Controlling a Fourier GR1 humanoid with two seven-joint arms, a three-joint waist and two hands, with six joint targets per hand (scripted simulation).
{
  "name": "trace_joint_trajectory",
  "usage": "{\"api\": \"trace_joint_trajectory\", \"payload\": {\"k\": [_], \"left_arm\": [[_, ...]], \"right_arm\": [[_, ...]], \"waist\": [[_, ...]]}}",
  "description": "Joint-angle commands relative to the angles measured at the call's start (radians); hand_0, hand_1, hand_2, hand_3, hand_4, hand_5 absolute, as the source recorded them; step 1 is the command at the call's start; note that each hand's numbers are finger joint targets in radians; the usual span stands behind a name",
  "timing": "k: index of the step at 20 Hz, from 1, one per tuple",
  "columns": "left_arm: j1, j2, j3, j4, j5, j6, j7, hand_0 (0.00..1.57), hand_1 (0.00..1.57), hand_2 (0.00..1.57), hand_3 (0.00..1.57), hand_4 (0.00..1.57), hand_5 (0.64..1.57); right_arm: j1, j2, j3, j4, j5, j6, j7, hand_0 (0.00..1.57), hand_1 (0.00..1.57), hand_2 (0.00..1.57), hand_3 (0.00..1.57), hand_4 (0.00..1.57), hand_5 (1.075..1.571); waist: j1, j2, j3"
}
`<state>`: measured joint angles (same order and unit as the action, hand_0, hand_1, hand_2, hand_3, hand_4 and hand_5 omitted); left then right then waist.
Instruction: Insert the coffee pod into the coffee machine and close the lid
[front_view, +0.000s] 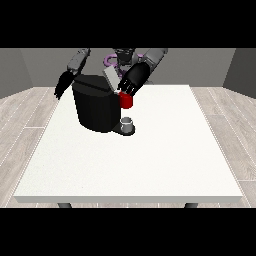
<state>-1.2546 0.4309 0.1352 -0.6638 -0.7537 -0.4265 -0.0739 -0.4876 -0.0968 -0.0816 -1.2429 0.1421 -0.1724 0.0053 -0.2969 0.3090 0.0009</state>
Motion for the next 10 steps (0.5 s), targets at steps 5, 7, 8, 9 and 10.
{"api": "trace_joint_trajectory", "payload": {"k": [5,7,8,9,10], "left_arm": [[-0.031,0.009,0.004,0.014,-0.009,0.019,-0.011,1.21,1.21,1.24,1.21,0.36,1.571],[-0.025,0.032,0.013,0.025,0.001,-0.007,-0.037,1.22,1.22,1.24,1.2,0.36,1.571],[-0.029,0.037,0.016,0.035,-0.012,0.031,-0.033,1.2,1.2,1.22,1.17,0.36,1.571],[-0.037,0.025,0.01,0.02,-0.008,0.017,-0.03,1.2,1.2,1.22,1.18,0.36,1.571],[-0.069,0.048,0.016,0.027,-0.018,0.038,-0.033,1.19,1.19,1.21,1.17,0.36,1.571]], "right_arm": [[0.001,0.011,0.021,-0.003,0.024,-0.017,-0.017,0.0,0.0,0.0,0.0,0.14,1.571],[-0.011,-0.005,0.002,-0.014,0.01,-0.011,0.037,0.0,0.0,0.0,0.0,0.0,1.571],[0.017,0.023,0.043,-0.038,0.016,0.006,0.006,0.0,0.0,0.0,0.0,0.0,1.571],[0.015,0.062,0.044,-0.01,0.033,-0.049,0.008,0.0,0.0,0.0,0.0,0.0,1.571],[-0.063,0.019,0.02,-0.028,0.034,-0.045,0.04,0.0,0.0,0.0,0.0,0.0,1.571]], "waist": [[-0.005,0.007,-0.0006],[-0.001,-0.013,-0.0008],[-0.04,0.015,-0.0008],[0.006,-0.004,-0.0007],[-0.015,0.048,-0.0008]]}}
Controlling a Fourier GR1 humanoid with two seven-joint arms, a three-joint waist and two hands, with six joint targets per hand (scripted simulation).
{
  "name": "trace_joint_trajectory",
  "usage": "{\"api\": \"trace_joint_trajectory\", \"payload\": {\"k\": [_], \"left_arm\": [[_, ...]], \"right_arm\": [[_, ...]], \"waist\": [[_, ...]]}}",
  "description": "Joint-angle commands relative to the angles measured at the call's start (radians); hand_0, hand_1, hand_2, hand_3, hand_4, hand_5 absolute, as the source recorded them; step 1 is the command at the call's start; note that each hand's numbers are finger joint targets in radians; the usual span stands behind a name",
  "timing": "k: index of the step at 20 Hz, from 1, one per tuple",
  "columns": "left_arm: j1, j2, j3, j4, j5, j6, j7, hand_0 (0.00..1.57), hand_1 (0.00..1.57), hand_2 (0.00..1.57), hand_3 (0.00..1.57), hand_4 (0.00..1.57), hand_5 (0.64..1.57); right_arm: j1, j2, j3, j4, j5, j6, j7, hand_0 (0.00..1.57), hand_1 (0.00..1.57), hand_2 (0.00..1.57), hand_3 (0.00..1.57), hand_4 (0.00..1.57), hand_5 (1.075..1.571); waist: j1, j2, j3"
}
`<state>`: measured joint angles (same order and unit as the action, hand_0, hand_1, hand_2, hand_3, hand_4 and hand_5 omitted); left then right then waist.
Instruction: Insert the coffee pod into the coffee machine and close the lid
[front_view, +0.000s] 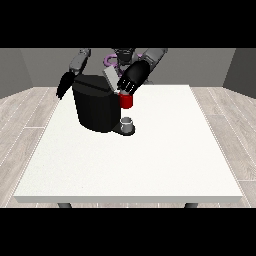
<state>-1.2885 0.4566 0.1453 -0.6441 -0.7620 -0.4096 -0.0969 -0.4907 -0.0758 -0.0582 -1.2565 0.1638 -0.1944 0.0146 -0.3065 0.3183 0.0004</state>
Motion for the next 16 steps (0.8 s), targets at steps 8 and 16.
{"api": "trace_joint_trajectory", "payload": {"k": [8,16], "left_arm": [[0.032,0.015,-0.079,-0.012,-0.102,0.089,-0.048,1.21,1.21,1.22,1.09,0.0,1.571],[0.038,0.043,-0.045,0.04,-0.088,0.1,-0.103,1.12,1.12,1.14,0.98,0.0,1.571]], "right_arm": [[0.024,0.0,-0.006,0.002,-0.001,-0.005,-0.023,0.0,0.0,0.0,0.0,0.0,1.571],[0.016,-0.017,0.011,-0.051,0.007,0.014,0.031,0.0,0.0,0.0,0.0,0.06,1.571]], "waist": [[-0.001,0.021,0.0],[-0.026,0.025,-0.0005]]}}
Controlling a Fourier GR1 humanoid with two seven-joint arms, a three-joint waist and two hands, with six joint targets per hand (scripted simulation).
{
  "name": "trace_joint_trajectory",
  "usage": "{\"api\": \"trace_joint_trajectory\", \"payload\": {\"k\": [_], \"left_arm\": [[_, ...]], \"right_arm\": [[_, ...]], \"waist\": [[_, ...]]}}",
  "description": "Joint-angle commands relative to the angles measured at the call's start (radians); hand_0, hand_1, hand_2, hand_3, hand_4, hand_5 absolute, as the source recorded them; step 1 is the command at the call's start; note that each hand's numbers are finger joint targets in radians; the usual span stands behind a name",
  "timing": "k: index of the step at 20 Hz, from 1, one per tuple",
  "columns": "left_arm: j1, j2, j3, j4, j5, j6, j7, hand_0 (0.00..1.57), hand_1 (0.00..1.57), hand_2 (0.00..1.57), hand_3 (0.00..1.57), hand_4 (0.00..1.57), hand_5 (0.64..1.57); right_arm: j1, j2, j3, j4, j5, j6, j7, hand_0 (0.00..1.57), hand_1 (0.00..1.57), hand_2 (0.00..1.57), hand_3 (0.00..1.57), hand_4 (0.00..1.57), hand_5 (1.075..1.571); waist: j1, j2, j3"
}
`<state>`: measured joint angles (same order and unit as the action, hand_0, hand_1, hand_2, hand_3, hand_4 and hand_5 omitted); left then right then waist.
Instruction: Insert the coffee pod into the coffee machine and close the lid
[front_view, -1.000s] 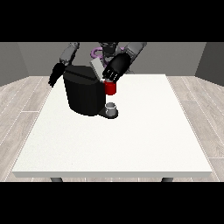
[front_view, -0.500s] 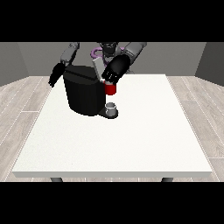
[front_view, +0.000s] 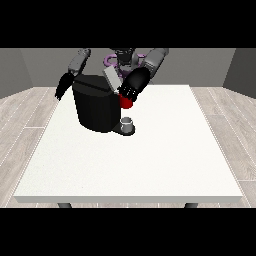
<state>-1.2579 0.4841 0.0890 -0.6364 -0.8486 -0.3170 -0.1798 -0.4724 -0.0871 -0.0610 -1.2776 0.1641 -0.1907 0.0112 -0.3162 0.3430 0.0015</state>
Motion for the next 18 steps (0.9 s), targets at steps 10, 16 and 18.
{"api": "trace_joint_trajectory", "payload": {"k": [10,16,18], "left_arm": [[-0.031,0.007,0.037,0.009,-0.002,0.095,-0.05,1.21,1.21,1.19,0.97,0.0,1.571],[-0.049,0.049,0.018,-0.022,-0.033,0.12,-0.112,1.14,1.14,1.12,0.84,0.0,1.571],[-0.002,0.019,0.001,-0.003,-0.047,0.128,-0.114,1.04,1.04,1.05,0.74,0.0,1.571]], "right_arm": [[-0.021,0.01,0.027,-0.011,0.031,-0.015,0.019,0.0,0.0,0.0,0.0,0.22,1.571],[-0.056,-0.008,-0.014,0.006,0.017,-0.028,-0.035,0.0,0.0,0.0,0.0,0.16,1.571],[-0.053,-0.016,-0.004,-0.009,0.012,0.0,0.051,0.0,0.0,0.0,0.0,0.09,1.571]], "waist": [[-0.027,0.051,-0.0015],[-0.006,0.107,-0.001],[-0.006,0.057,-0.0014]]}}
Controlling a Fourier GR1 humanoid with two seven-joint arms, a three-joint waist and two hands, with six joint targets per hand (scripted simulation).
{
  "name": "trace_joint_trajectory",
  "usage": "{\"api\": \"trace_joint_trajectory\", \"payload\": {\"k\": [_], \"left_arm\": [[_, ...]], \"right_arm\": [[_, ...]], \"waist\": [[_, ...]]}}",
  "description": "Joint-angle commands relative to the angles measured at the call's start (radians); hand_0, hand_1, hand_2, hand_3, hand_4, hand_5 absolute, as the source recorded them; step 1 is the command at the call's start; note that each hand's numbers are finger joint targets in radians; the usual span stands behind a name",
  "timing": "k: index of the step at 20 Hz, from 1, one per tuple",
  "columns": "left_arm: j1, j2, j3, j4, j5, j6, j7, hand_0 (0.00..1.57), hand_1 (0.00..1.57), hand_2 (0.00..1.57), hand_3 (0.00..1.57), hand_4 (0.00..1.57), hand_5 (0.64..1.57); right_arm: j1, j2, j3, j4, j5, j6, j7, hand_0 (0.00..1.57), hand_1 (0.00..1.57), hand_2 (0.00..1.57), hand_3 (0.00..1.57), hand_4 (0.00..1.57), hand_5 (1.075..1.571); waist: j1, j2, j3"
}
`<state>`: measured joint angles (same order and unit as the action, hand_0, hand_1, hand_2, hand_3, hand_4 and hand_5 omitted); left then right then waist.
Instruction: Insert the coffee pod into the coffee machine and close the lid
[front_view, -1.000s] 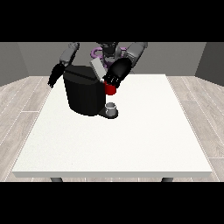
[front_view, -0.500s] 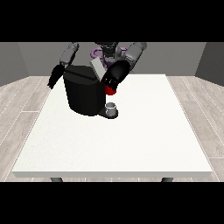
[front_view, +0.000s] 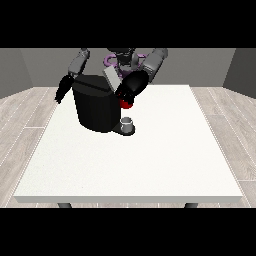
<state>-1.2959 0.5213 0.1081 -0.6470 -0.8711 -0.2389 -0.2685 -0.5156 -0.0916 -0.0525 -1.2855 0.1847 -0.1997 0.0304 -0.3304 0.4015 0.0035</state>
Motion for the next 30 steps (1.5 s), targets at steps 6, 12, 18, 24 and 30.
{"api": "trace_joint_trajectory", "payload": {"k": [6,12,18,24,30], "left_arm": [[-0.019,0.002,-0.031,0.004,-0.065,0.052,0.03,0.0,0.0,0.69,0.55,0.0,1.571],[-0.009,0.027,-0.018,0.015,-0.063,0.07,-0.037,0.0,0.0,0.56,0.46,0.0,1.571],[0.016,-0.003,-0.024,0.036,-0.063,0.012,0.01,0.0,0.0,0.33,0.23,0.0,1.571],[0.173,-0.127,-0.018,0.024,-0.033,0.067,0.033,0.0,0.0,0.0,0.05,0.0,1.571],[0.227,-0.191,0.086,0.008,0.118,-0.008,-0.004,0.0,0.0,0.13,0.0,0.0,1.571]], "right_arm": [[-0.011,-0.013,-0.008,0.022,0.012,-0.005,-0.018,0.0,0.0,0.0,0.0,0.15,1.571],[-0.036,0.013,0.008,-0.003,0.032,-0.036,0.031,0.0,0.0,0.0,0.0,0.15,1.571],[0.065,0.032,0.027,0.012,0.017,-0.01,-0.008,0.0,0.0,0.0,0.0,0.0,1.571],[0.16,0.038,0.008,0.034,-0.004,-0.009,-0.042,0.0,0.0,0.0,0.0,0.0,1.571],[0.261,0.02,-0.009,0.061,-0.031,0.025,-0.076,0.0,0.0,0.0,0.0,0.0,1.571]], "waist": [[-0.009,0.008,-0.0028],[0.023,0.014,-0.0034],[0.023,-0.084,-0.0029],[0.108,-0.204,-0.0032],[0.174,-0.348,-0.0037]]}}
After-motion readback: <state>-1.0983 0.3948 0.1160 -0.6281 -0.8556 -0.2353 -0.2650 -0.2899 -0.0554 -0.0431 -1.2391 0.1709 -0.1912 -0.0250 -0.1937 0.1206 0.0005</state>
